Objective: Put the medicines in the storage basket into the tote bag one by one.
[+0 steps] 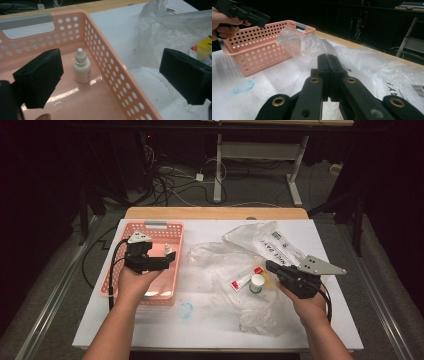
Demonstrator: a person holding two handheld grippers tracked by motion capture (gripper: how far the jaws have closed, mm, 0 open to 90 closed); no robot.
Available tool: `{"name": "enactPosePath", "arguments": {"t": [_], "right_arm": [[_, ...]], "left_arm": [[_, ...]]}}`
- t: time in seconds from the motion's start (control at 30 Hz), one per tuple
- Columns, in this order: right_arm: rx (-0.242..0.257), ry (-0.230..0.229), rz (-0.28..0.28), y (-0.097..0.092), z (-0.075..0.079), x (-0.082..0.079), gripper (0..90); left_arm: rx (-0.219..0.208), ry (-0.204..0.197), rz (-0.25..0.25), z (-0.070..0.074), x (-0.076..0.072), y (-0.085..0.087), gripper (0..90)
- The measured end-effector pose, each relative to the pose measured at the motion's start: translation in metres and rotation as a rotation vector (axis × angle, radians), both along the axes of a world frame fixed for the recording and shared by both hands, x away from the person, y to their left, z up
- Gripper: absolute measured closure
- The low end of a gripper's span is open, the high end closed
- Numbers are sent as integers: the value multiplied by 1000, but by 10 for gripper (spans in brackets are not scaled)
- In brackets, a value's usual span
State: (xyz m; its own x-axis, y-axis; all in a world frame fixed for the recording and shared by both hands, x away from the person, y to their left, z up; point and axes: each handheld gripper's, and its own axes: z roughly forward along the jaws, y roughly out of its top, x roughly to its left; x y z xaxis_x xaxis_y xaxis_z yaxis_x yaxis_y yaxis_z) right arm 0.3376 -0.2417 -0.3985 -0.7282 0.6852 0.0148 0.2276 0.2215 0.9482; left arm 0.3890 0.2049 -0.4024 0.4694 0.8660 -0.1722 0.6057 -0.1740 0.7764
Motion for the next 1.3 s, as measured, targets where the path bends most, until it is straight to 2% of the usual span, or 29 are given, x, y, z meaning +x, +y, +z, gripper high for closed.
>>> {"name": "enactPosePath", "arguments": {"t": [0.1, 0.23, 0.43, 0.5, 0.6, 0.8, 0.93, 1.0, 1.1, 1.23, 1.3], "right_arm": [[0, 4, 0, 0, -1, 2, 900], [-3, 4, -1, 0, -1, 1, 900], [-2, 2, 0, -1, -1, 1, 900], [-2, 1, -1, -1, -1, 1, 900], [-1, 4, -2, -1, -1, 1, 900], [1, 5, -3, -2, -2, 2, 900], [1, 9, -2, -1, -2, 1, 900], [3, 10, -4, -1, -2, 1, 900], [0, 4, -1, -1, -2, 1, 900], [-4, 7, 0, -1, -3, 1, 900], [-4, 7, 0, 0, -3, 2, 900]], "left_arm": [[16, 17, 12, -6, 9, 0, 120], [41, 60, 39, -14, 24, 2, 163], [39, 114, 79, -21, 44, 8, 262], [52, 135, 83, -24, 50, 8, 277], [36, 169, 80, -29, 58, 6, 291], [87, 216, 77, -38, 69, -2, 359], [109, 238, 51, -44, 72, -8, 386], [130, 258, 42, -46, 73, -11, 397], [177, 260, 25, -48, 73, -14, 449], [187, 293, 18, -53, 76, -14, 511], [190, 292, 12, -54, 77, -14, 550]]}}
